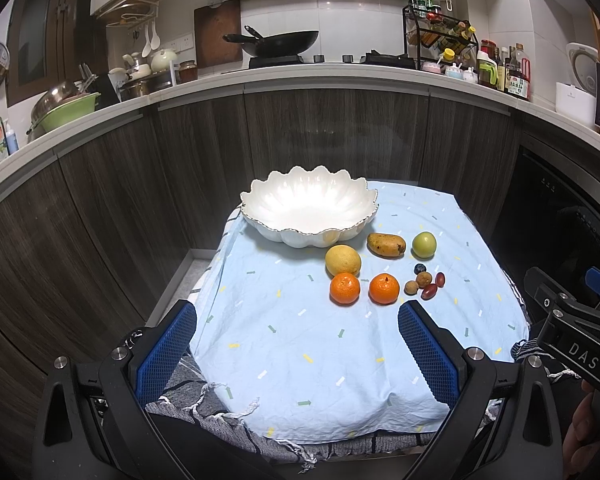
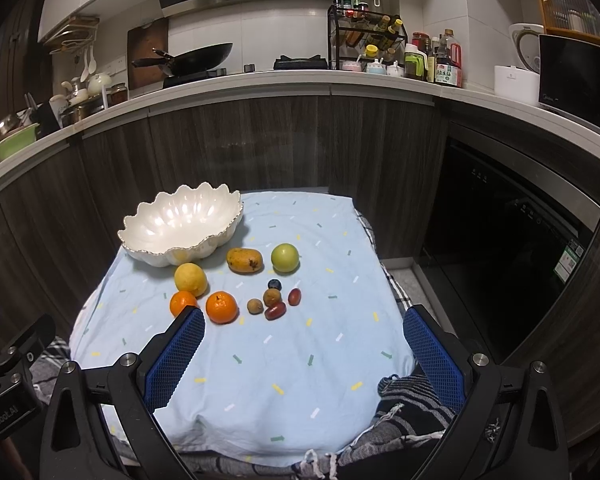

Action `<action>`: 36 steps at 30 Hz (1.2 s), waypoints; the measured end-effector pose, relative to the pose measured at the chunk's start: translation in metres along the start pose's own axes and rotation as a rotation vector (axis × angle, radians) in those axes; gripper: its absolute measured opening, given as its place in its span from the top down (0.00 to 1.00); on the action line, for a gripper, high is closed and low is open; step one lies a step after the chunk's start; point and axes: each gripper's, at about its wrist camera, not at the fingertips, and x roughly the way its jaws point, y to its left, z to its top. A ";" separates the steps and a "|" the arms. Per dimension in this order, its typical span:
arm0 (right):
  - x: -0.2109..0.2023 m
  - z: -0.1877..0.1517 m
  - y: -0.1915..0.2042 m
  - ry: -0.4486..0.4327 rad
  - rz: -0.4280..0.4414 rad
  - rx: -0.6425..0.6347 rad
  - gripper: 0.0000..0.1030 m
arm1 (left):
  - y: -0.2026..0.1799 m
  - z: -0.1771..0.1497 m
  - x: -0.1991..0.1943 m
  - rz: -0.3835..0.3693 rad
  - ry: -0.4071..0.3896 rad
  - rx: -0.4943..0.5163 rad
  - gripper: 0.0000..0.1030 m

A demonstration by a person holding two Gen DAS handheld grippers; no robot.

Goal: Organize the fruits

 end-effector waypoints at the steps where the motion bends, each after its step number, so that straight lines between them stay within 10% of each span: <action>1: 0.000 0.000 0.000 0.000 0.000 0.000 0.02 | 0.000 0.000 0.000 0.000 0.000 0.000 0.00; 36: 0.005 0.001 -0.003 0.016 0.001 0.018 0.02 | 0.001 0.002 0.003 0.003 0.008 0.014 0.00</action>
